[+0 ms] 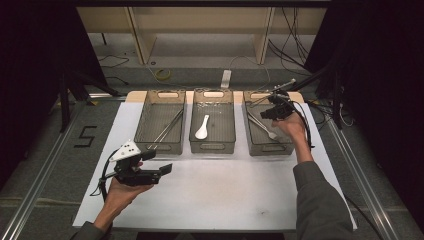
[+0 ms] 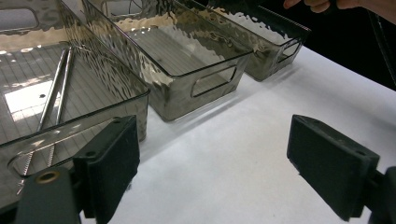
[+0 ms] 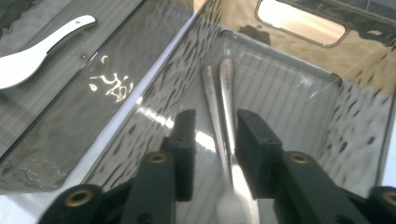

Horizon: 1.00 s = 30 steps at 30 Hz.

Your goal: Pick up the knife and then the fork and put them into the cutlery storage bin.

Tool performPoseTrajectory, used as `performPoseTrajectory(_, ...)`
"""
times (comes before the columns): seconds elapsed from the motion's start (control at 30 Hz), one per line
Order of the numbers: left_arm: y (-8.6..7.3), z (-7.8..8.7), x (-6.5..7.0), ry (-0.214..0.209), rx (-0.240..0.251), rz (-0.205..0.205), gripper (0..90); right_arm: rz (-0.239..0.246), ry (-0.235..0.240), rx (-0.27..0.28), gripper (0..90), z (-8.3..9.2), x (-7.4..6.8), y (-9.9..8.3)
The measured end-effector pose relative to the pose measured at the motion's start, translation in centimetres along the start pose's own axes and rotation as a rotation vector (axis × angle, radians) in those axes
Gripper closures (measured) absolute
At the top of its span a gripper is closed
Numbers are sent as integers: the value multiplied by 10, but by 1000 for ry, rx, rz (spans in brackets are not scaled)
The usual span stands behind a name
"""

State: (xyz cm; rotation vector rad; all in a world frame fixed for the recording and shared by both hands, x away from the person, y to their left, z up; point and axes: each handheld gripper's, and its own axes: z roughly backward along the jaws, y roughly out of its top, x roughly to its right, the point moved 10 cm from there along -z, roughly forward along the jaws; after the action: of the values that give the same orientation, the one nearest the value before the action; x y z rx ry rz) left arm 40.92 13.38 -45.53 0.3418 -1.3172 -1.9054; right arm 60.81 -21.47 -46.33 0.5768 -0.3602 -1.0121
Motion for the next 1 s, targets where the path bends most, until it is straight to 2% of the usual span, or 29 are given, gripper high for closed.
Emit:
performPoseTrajectory(0.13,0,0,0,1,2,0,166,19,22,29,540,6,-6,-1)
performPoseTrajectory(0.3,0,0,0,-1,4,5,164,3,56,61,468,12,-17,-6)
performPoseTrajectory(0.43,0,0,0,-1,6,7,164,-16,102,127,438,21,-30,-7)
performPoseTrajectory(0.6,0,0,0,-3,4,7,164,-16,129,187,403,33,-47,-9)
performPoseTrajectory(0.77,0,0,0,-3,5,11,164,5,145,223,375,45,-65,-11)
performPoseTrajectory(1.0,0,0,0,-7,4,13,164,11,181,248,347,52,-82,-17)
